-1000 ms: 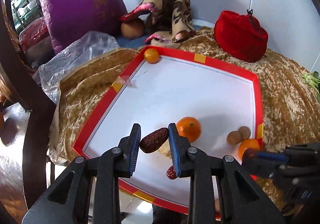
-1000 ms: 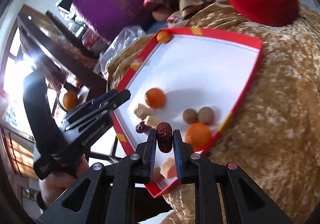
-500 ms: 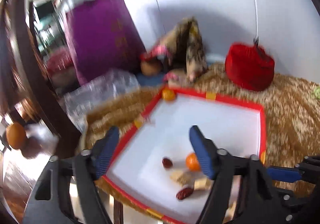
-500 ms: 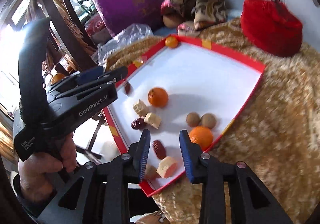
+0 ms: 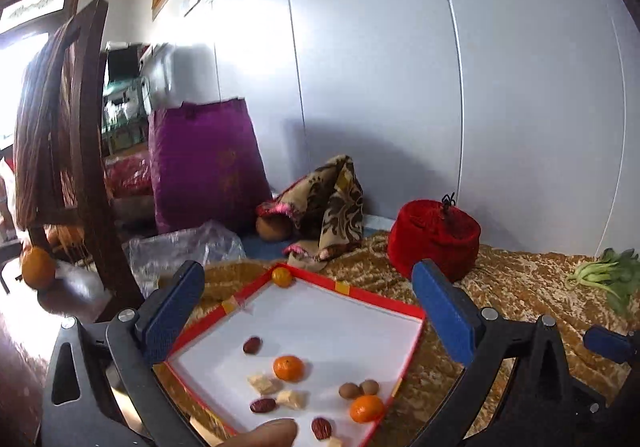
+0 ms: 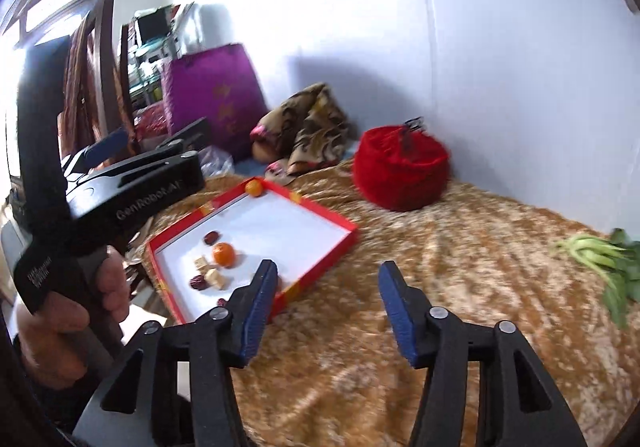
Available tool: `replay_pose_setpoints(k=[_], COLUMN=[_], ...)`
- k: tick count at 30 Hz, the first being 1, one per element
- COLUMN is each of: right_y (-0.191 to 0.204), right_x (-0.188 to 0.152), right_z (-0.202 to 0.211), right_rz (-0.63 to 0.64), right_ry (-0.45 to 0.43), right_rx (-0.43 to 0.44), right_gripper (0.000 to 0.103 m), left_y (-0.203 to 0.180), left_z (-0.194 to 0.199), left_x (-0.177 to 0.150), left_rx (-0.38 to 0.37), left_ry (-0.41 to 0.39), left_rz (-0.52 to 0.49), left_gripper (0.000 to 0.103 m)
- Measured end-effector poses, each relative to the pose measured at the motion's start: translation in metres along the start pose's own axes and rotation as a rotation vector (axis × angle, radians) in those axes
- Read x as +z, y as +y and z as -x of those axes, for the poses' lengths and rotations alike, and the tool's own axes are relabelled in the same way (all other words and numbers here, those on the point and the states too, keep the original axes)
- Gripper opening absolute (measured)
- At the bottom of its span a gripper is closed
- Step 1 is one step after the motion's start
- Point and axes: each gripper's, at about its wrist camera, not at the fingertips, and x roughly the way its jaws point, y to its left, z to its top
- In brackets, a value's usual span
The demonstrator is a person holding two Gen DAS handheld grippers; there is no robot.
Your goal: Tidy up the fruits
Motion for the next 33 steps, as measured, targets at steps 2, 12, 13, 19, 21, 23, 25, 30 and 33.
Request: replay_pose_setpoints(k=[2, 12, 13, 19, 21, 23, 25, 30, 33], right_y=[-0.003, 0.041, 0.048, 0.087, 0.095, 0.102, 0.108, 0.116, 0.112], right_x=[-0.006, -0.024, -0.026, -0.042, -0.049, -0.056, -0.061, -0.066, -0.062], right_z=[0.019, 0.083, 0.086, 0.107, 0.11, 0.115, 0.121, 0.137, 0.14], right_rz=[0.008, 0.084, 0.095, 0.137, 0.122, 0.115, 0.123, 0.152, 0.148], right_ry=[-0.053, -0.286, -0.298, -0.364, -0.356, -0.361, -0.377, -0.441, -0.465], right_rx=[-0.043, -0.001, 0.009, 0.039, 0.06, 0.063, 0.053, 0.011, 0.001], right_gripper=[0.066, 0.088, 0.089, 0.096, 0.096, 0.096, 0.096, 0.097, 0.098], left_y=[0.011, 0.068, 0.072, 0.095, 0.099, 0.102, 0.104, 0.106, 0.105], left_z=[0.006, 0.071, 0.076, 0.114, 0.129, 0.141, 0.149, 0.164, 0.172], left_x=[-0.007, -0.022, -0.022, -0.021, -0.02, -0.018, -0.017, -0.014, -0.012], left_rx=[0.008, 0.164, 0.167, 0.209, 0.225, 0.231, 0.235, 0.234, 0.238], left_ry=[0.041, 0.053, 0.059, 0.064, 0.048, 0.031, 0.023, 0.004, -0.008], left_rz=[0.044, 0.081, 0.066, 0.056, 0.058, 0.057, 0.061, 0.064, 0.055], left_gripper=[0.103, 0.103, 0.103, 0.103, 0.103, 0.103, 0.103, 0.103, 0.103])
